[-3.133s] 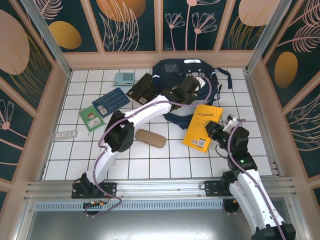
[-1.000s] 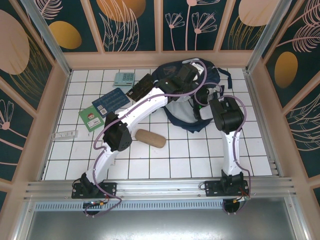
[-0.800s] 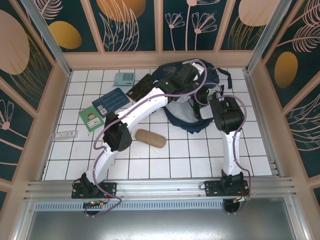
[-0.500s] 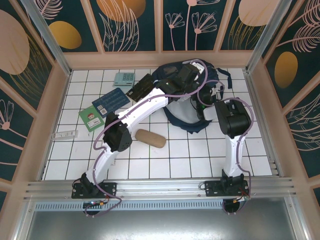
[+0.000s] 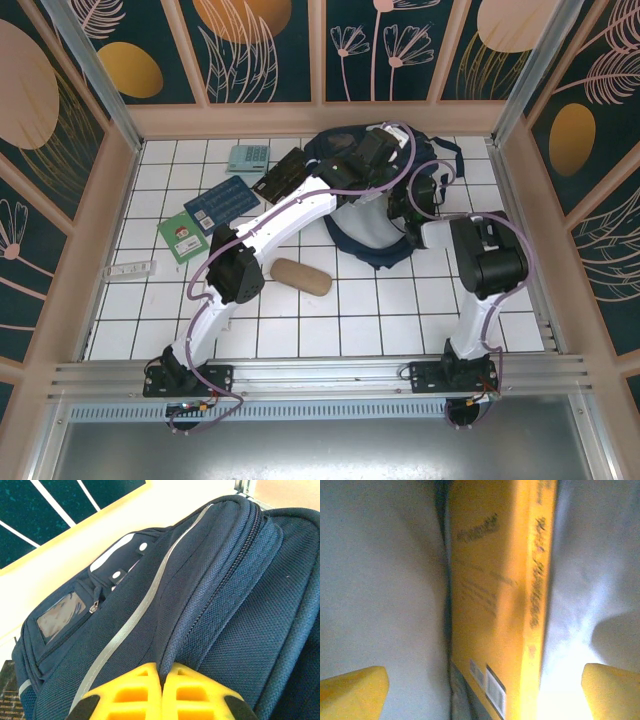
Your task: Pack books, pencil case, and school supplies into a backpack
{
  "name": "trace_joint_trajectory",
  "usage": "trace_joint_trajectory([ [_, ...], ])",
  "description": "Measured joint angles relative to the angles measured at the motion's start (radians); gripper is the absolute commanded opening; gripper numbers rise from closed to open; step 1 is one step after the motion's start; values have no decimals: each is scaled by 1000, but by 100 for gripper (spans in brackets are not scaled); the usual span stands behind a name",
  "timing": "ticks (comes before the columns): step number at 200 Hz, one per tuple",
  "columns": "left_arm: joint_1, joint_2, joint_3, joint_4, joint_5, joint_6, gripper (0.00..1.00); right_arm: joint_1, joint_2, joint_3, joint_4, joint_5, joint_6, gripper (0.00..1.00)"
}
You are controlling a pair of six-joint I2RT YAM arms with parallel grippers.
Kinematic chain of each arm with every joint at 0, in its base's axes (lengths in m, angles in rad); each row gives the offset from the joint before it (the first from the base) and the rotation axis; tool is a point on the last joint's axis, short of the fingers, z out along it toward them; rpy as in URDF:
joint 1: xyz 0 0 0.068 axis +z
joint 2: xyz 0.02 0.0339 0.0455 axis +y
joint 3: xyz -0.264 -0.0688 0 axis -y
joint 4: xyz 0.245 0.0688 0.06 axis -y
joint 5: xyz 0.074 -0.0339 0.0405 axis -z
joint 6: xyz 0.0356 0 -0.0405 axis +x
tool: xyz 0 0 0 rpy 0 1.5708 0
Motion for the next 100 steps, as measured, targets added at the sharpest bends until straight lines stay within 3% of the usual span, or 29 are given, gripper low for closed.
trace_joint_trajectory([
  [62,2,0,0,1,0,-7,0,-5,-192,-135,-138,-72,-137,99],
  [100,2,0,0,2,0,-21,0,-5,-406,-226,-252,-74,-259,99],
])
